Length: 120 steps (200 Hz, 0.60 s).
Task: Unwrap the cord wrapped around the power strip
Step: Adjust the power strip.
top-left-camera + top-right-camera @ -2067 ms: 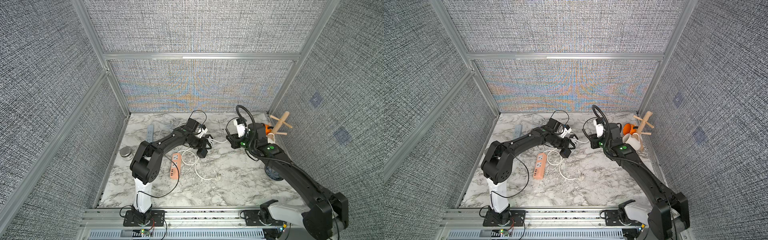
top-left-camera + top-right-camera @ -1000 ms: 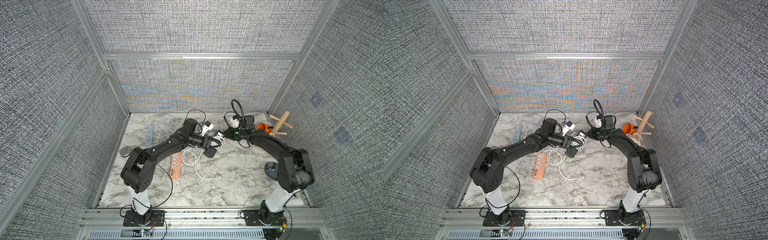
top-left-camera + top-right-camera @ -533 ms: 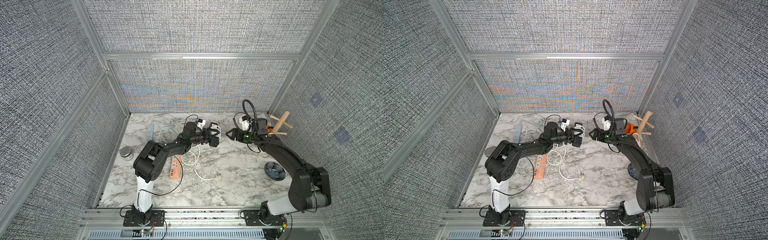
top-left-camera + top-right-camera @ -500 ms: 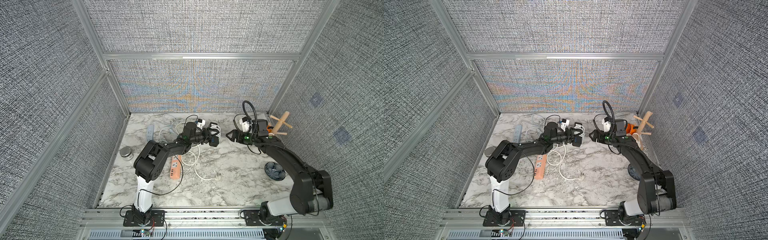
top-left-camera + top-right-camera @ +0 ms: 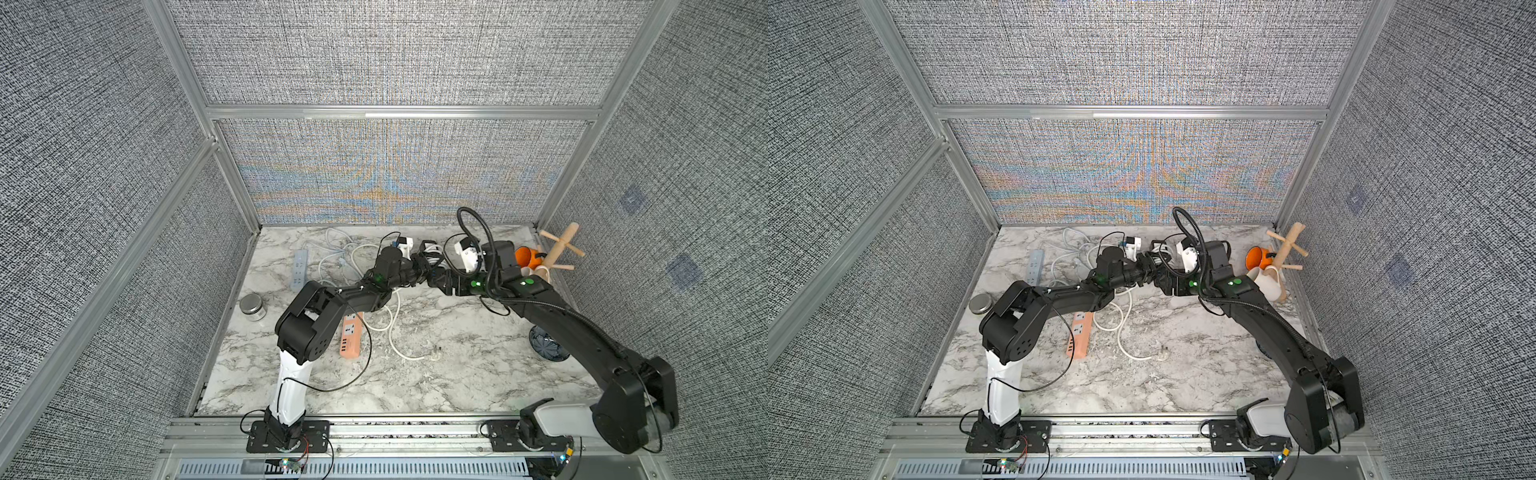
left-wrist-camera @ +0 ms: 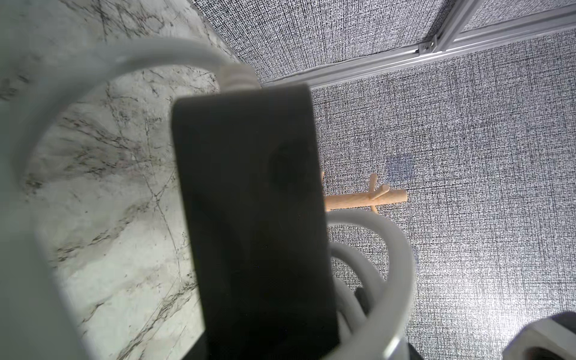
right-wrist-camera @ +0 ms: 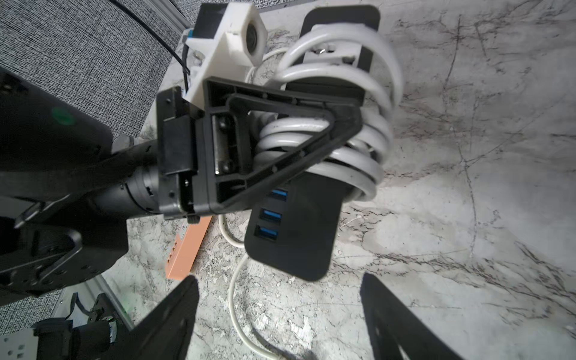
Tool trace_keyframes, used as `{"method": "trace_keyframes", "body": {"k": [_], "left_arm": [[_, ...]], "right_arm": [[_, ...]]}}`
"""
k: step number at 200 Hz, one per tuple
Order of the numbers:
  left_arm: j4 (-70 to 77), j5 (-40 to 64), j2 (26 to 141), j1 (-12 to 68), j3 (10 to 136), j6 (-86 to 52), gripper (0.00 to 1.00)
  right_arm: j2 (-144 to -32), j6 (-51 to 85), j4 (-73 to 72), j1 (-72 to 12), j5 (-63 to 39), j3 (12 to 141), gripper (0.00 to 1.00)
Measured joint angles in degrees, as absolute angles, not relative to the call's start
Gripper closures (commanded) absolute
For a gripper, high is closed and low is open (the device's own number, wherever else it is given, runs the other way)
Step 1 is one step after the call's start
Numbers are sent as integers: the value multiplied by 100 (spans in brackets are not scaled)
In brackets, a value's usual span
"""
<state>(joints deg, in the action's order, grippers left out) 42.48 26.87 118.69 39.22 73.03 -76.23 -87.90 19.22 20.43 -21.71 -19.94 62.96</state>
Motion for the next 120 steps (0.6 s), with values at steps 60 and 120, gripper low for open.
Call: {"method": "trace_keyframes", "body": {"k": [60, 120], "left_arm": [[4414, 2449, 11924, 4069, 7485, -7730, 100], [4117, 2150, 11957, 4130, 7572, -7732, 100]], "right_arm": [[-9295, 2110, 2029, -2176, -1656, 6696, 39], [-9498, 1957, 2110, -2198, -1372, 6834, 59]]}}
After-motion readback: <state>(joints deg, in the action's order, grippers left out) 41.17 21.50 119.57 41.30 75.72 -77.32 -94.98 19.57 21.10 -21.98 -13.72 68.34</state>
